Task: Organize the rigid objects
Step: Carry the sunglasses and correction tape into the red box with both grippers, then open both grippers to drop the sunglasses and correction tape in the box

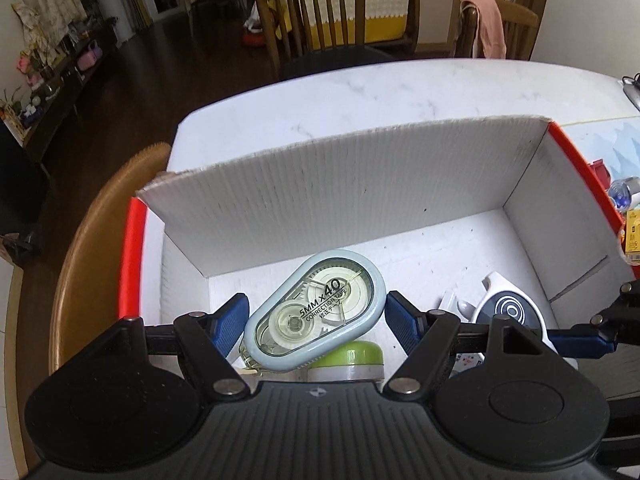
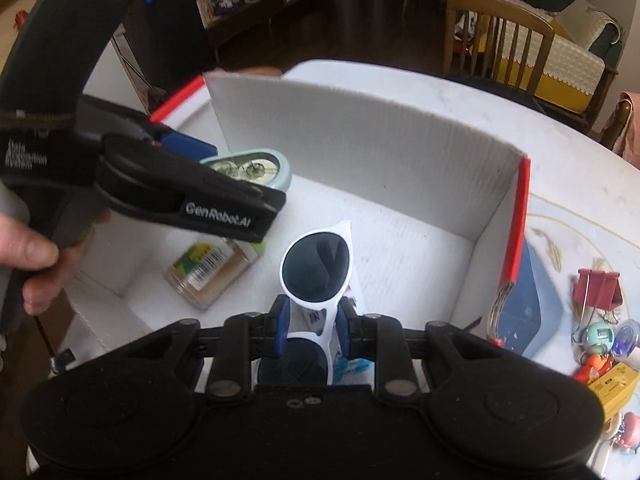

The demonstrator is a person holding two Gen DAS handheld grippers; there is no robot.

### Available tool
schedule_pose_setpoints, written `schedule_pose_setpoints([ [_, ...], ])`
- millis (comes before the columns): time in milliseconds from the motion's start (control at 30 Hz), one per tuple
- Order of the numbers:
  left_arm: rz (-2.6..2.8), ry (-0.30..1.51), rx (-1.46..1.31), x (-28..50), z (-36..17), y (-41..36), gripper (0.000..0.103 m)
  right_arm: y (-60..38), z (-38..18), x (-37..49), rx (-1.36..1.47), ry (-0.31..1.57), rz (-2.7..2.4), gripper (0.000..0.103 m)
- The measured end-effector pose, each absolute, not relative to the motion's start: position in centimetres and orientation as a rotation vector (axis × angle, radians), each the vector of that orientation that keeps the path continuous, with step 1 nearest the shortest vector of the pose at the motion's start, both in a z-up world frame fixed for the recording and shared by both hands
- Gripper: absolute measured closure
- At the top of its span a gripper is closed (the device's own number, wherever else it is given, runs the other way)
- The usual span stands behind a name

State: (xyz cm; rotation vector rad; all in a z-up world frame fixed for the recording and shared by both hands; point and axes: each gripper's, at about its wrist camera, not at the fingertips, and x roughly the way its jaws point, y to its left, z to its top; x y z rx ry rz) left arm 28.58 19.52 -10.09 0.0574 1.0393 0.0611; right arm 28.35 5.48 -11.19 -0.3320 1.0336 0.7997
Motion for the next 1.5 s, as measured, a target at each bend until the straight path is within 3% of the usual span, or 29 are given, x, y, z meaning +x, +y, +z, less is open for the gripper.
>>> schedule_pose_setpoints([
  [500, 0.048, 1.069, 0.035, 29.0, -10.6, 19.7, 0.030, 5.1, -12.2, 28.1, -0.346, 1.069, 0.784, 0.073],
  [1033, 0.056, 0.963, -0.006, 24.9, -6.5, 17.9, 0.030, 1.9, -8.2, 26.9, -0.205, 0.978, 0.839, 0.066],
  [1167, 0.053, 0.930, -0.015, 23.5, -5.2, 17.0, 0.030, 0.7, -7.0, 26.4, -0.169, 0.937, 0.856, 0.051],
  [1367, 0.050, 0.878, -0.021, 21.4, -3.3, 15.3, 0.029, -1.2, -5.5, 25.7, -0.146, 0.894, 0.873, 0.050],
  [1500, 0.051, 0.851, -0.029, 20.3, -2.3, 14.0, 0.026, -2.9, -4.6, 25.4, -0.127, 0.870, 0.885, 0.038],
])
